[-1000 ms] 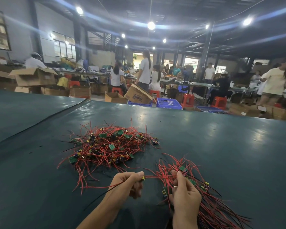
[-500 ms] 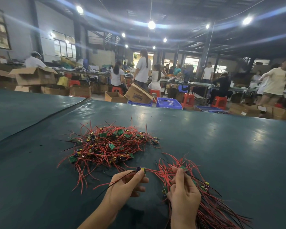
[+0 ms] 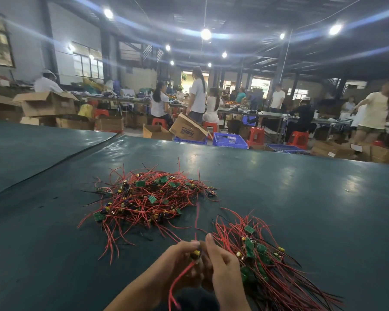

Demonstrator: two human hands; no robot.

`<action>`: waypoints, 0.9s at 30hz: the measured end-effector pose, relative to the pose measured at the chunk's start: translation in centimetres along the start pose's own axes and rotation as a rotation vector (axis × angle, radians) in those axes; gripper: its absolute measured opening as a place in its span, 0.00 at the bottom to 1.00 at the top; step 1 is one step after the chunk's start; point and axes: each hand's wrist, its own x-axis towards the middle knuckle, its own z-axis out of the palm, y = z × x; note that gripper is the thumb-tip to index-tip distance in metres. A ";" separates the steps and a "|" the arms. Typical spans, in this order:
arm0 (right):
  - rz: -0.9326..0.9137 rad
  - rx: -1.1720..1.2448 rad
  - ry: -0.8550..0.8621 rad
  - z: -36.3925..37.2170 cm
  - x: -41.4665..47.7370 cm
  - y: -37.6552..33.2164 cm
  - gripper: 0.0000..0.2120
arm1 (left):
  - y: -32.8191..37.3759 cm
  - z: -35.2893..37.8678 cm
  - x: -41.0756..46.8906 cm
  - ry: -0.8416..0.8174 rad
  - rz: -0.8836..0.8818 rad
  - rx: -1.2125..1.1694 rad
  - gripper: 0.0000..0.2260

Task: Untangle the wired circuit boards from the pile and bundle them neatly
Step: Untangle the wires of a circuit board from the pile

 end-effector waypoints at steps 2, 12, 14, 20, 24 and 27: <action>0.011 0.020 -0.015 0.0 0.0 -0.1 0.21 | 0.0 -0.4 0.1 -0.024 -0.041 0.047 0.15; 0.103 0.058 0.144 -0.2 0.5 -0.2 0.14 | -1.0 -1.1 0.5 0.058 -0.031 0.147 0.13; 0.122 0.035 0.213 -0.3 0.5 0.0 0.14 | -1.1 -1.1 0.3 0.074 0.021 0.214 0.15; 0.110 0.002 0.338 -0.4 0.5 -0.1 0.13 | -1.9 -0.1 -0.1 0.042 0.315 0.491 0.08; 0.116 -0.024 0.337 -0.1 0.4 -0.2 0.12 | -1.9 0.5 -0.2 0.167 0.453 0.523 0.15; 0.120 -0.096 0.326 0.0 0.3 0.0 0.13 | -1.7 0.2 0.1 0.227 0.478 0.479 0.20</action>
